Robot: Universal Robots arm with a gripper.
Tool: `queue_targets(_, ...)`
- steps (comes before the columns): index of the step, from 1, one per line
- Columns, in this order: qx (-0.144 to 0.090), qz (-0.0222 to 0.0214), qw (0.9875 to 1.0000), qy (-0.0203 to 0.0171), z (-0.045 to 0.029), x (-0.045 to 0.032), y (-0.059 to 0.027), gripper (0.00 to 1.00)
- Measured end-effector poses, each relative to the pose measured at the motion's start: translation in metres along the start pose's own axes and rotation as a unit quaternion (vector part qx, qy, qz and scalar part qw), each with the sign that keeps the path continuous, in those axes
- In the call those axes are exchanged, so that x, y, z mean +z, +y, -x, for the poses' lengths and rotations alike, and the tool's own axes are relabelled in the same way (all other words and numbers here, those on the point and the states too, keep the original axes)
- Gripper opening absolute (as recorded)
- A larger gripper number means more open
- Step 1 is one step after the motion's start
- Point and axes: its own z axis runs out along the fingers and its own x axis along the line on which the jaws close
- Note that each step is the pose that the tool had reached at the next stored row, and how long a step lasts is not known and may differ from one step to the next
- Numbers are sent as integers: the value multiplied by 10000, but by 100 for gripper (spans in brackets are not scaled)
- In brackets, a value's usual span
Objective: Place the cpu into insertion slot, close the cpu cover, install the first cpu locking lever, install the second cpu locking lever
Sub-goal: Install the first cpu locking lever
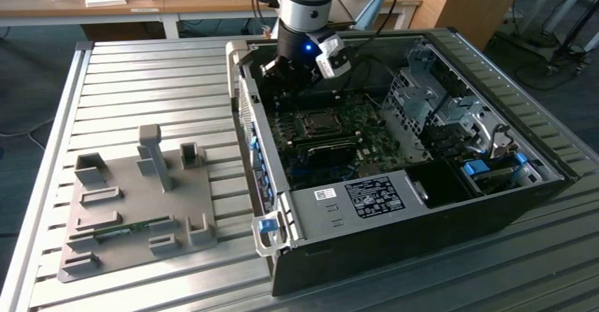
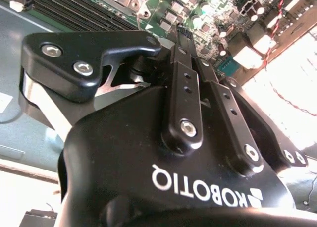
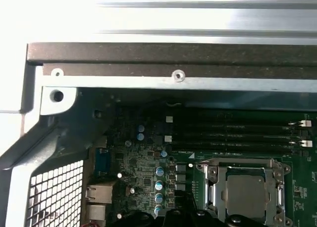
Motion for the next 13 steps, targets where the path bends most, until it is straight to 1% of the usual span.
queue_targets(7, 8, 8, 10000, 0, -33, 2, 17, 11)
queue_targets(13, 14, 10, 10000, -1, -53, 7, 56, 11)
